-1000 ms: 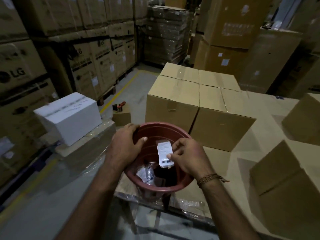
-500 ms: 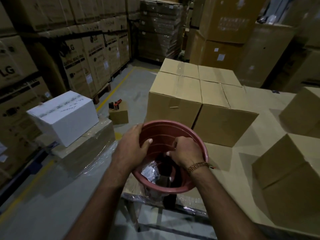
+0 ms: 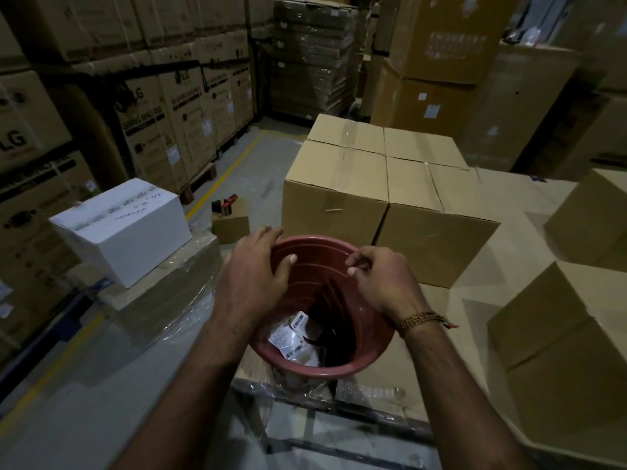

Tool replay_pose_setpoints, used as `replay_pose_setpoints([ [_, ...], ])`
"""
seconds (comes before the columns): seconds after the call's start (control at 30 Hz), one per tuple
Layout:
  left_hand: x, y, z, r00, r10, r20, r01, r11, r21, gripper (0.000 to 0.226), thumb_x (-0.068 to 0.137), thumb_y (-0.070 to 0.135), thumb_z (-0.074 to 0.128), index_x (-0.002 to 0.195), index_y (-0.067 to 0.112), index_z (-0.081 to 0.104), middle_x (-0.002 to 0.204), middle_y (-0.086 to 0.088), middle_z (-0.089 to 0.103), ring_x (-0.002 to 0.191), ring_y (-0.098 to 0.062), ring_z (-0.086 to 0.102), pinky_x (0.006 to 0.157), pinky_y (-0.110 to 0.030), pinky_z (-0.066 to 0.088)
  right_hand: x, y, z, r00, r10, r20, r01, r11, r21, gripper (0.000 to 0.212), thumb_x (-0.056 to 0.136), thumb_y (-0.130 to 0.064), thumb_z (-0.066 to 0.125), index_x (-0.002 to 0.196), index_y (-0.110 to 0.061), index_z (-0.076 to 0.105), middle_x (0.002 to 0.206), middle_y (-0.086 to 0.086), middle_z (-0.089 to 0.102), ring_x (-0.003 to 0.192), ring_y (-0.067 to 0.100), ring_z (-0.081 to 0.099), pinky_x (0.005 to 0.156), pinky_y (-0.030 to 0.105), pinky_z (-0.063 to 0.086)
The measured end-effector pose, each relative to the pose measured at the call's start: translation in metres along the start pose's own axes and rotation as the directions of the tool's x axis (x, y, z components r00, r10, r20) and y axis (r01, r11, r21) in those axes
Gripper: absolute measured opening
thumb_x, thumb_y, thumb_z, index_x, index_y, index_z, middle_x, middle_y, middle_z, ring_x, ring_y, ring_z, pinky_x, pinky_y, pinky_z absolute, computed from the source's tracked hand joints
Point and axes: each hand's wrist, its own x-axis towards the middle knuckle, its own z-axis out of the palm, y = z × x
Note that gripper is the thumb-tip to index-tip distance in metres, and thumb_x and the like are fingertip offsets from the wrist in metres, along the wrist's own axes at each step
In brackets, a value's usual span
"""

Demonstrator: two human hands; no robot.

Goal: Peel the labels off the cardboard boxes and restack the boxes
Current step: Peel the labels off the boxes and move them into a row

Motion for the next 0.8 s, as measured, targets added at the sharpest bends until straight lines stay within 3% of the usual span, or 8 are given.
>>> replay_pose_setpoints([
  [0.1,-0.001,0.020,0.003,0.999,0.040,-0.017,-0.040,0.999,-0.017,0.055,0.100,0.043,0.066,0.150,0.022,0.055,0.152,0.001,0.055,0.140,-0.021,0.047,0.115,-0.047,0.041,-0.008,0.006,-0.008,0.999,-0.034,-0.003,0.034,0.997,0.071,0.007,0.097,-0.024,0.074,0.092,-0.028,0.077,0.082,-0.016,0.072,0.077,-0.002,0.065,0.066,0.019,0.050],
  [0.3,-0.004,0.066,0.024,0.992,0.130,-0.006,-0.130,0.991,-0.043,0.054,0.098,0.041,0.068,0.149,0.024,0.057,0.151,0.001,0.057,0.140,-0.019,0.048,0.116,-0.048,0.042,-0.018,0.032,-0.036,0.995,-0.083,-0.050,0.091,0.979,0.180,0.009,0.097,-0.026,0.072,0.091,-0.029,0.077,0.078,-0.014,0.075,0.073,0.003,0.069,0.068,0.031,0.061],
  [0.5,-0.010,0.126,0.056,0.972,0.235,0.027,-0.232,0.969,-0.090,0.053,0.098,0.040,0.068,0.147,0.022,0.058,0.150,0.000,0.057,0.140,-0.020,0.050,0.114,-0.050,0.044,-0.035,0.078,-0.086,0.984,-0.090,-0.154,0.120,0.972,0.201,0.010,0.099,-0.025,0.068,0.093,-0.028,0.076,0.081,-0.015,0.075,0.077,0.000,0.068,0.072,0.027,0.059],
  [0.7,-0.032,0.204,0.102,0.955,0.295,0.038,-0.286,0.946,-0.153,0.054,0.096,0.045,0.062,0.144,0.021,0.061,0.145,0.000,0.061,0.134,-0.023,0.056,0.109,-0.046,0.048,-0.063,0.155,-0.146,0.970,-0.054,-0.235,0.079,0.992,0.100,0.007,0.098,-0.025,0.069,0.095,-0.029,0.074,0.082,-0.014,0.072,0.074,-0.001,0.065,0.067,0.024,0.053],
  [0.8,-0.049,0.246,0.127,0.942,0.325,0.079,-0.307,0.934,-0.183,0.054,0.099,0.042,0.065,0.148,0.023,0.057,0.147,0.001,0.061,0.135,-0.022,0.055,0.110,-0.046,0.047,-0.080,0.200,-0.182,0.956,-0.001,-0.294,-0.003,1.000,-0.015,0.008,0.099,-0.028,0.068,0.103,-0.027,0.075,0.093,-0.010,0.075,0.086,0.009,0.068,0.077,0.031,0.057],
])
